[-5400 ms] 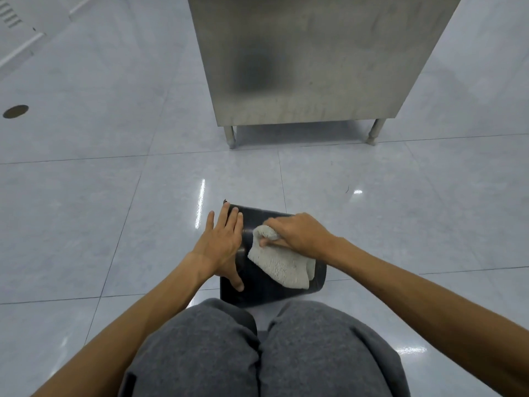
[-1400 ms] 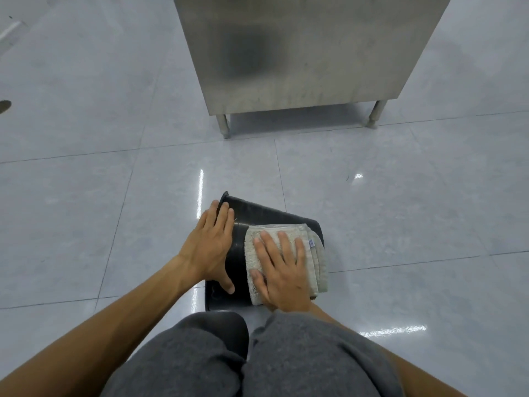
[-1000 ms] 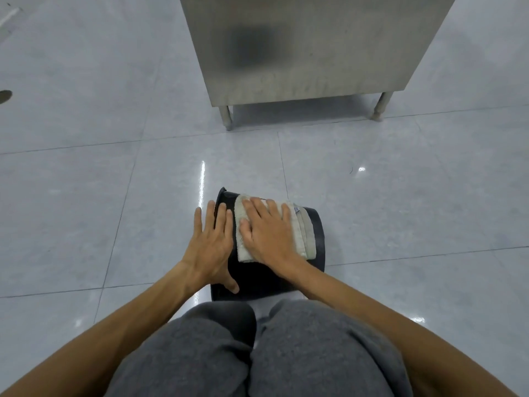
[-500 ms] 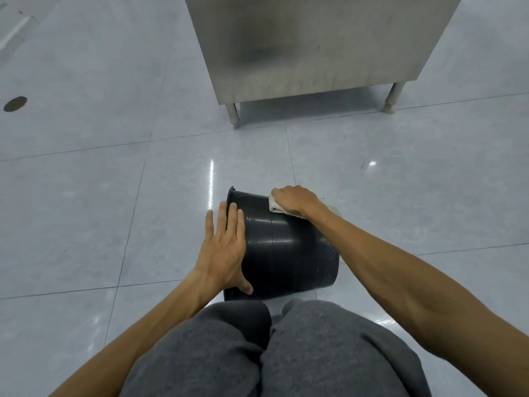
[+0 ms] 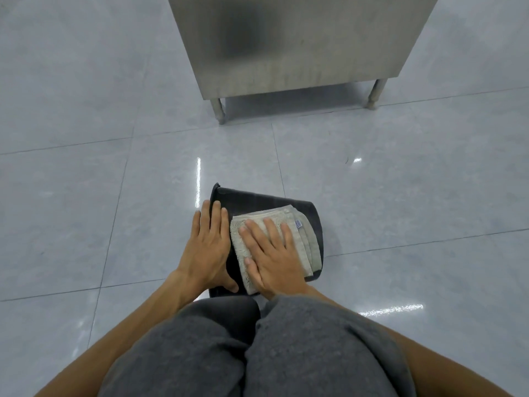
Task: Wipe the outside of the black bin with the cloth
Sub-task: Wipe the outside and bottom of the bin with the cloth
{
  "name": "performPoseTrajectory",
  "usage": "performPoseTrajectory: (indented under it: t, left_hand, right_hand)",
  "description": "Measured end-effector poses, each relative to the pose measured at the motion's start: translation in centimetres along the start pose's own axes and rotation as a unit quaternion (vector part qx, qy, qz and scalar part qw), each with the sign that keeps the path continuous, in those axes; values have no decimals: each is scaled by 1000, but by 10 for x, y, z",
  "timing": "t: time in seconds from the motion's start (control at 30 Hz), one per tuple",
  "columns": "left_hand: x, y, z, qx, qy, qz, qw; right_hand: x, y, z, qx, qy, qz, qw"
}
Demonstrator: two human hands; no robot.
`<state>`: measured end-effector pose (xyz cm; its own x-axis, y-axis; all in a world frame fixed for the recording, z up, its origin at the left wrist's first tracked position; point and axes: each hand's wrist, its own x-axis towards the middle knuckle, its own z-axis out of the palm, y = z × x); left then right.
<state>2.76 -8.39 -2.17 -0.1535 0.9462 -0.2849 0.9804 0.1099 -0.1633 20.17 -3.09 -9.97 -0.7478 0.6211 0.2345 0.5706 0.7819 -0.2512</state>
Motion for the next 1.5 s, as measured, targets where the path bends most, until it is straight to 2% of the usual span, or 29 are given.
performPoseTrajectory:
  t: [0.17,0.43,0.57,0.77,0.93,1.07,1.23,1.33,1.5]
  left_hand:
    - [-16,7,13,-17,37,0,999]
    - [-14,11,2,29,3,-13,999]
    - [-11,9,-7,62,8,-11,998]
    - [4,-12,-15,99,18,31,994]
    - [8,-20,-16,95,14,67,993]
    - [11,-22,-32,118,-39,70,990]
    - [22,-18,-48,105,-103,51,988]
    - [18,-16,-45,92,-113,37,989]
    - [9,-11,-40,78,-94,29,992]
  right_hand:
    - [46,-9,-14,48,-25,73,996]
    - [115,29,-28,82,-125,185,971]
    - [104,35,-31,102,-66,197,973]
    - [73,29,-33,70,13,232,970]
    - [46,11,-27,56,10,210,976]
    - [25,-2,-20,27,23,177,984]
    - [-16,2,-1,-49,61,40,996]
    - [-32,10,7,-96,67,-47,992]
    - [-28,5,9,-113,54,-84,989]
